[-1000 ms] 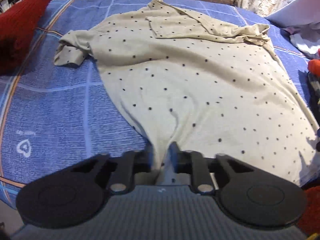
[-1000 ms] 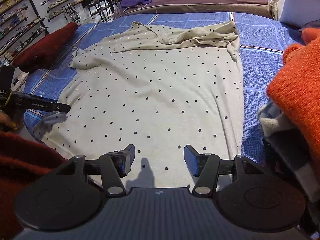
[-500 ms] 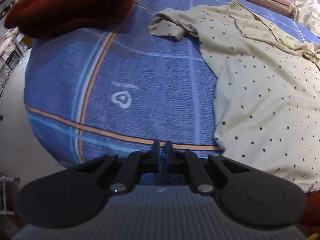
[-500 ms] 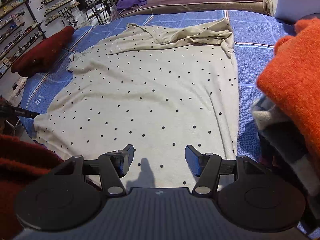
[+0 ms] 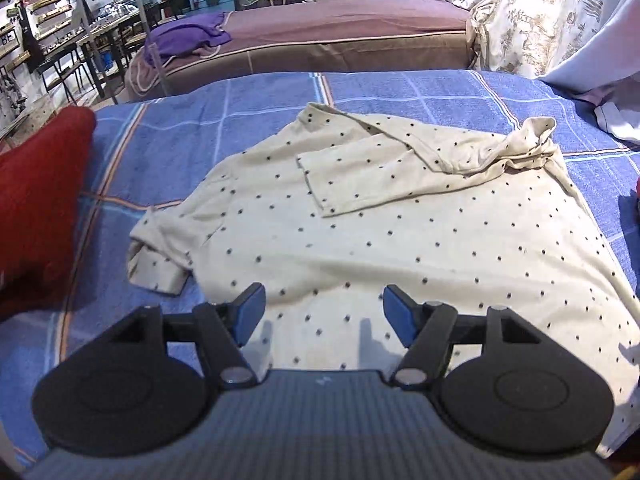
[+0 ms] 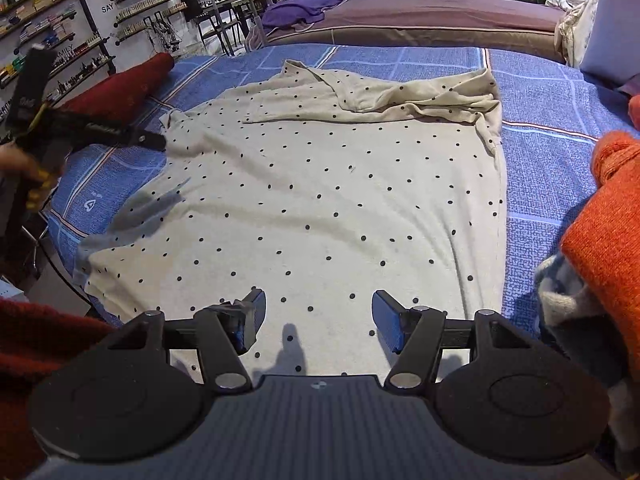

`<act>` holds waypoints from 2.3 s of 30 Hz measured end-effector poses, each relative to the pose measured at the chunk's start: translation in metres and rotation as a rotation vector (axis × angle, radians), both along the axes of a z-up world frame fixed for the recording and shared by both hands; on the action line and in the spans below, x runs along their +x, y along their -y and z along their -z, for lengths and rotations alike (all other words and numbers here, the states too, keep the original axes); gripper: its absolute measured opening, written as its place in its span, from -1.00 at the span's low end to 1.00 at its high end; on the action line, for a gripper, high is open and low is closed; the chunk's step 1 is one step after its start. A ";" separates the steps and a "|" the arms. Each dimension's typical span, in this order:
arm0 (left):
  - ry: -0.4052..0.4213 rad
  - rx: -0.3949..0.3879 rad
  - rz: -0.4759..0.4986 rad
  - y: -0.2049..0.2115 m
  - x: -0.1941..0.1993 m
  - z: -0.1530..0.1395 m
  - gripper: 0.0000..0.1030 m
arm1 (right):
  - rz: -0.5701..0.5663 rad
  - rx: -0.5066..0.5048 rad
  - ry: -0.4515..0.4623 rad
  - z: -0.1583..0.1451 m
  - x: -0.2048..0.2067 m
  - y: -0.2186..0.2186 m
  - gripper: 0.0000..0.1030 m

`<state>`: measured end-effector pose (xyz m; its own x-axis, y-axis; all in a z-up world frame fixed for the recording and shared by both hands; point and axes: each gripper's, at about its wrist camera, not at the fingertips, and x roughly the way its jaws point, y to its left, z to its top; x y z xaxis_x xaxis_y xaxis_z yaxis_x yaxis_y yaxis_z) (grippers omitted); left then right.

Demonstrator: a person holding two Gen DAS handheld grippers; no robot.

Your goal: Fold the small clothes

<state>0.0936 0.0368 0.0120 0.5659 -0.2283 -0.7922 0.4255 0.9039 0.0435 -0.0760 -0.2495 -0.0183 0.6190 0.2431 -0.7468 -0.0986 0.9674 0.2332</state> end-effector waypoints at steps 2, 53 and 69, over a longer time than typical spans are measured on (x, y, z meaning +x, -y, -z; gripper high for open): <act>-0.013 -0.008 0.005 0.015 0.014 0.003 0.25 | -0.003 -0.010 0.015 -0.008 0.003 0.007 0.90; -0.039 0.011 -0.062 0.062 0.158 0.061 0.57 | -0.028 -0.073 -0.044 -0.010 0.271 0.108 -0.17; -0.018 -0.229 -0.044 0.065 0.143 0.014 -0.95 | 0.138 -0.090 -0.155 0.006 0.226 0.133 0.83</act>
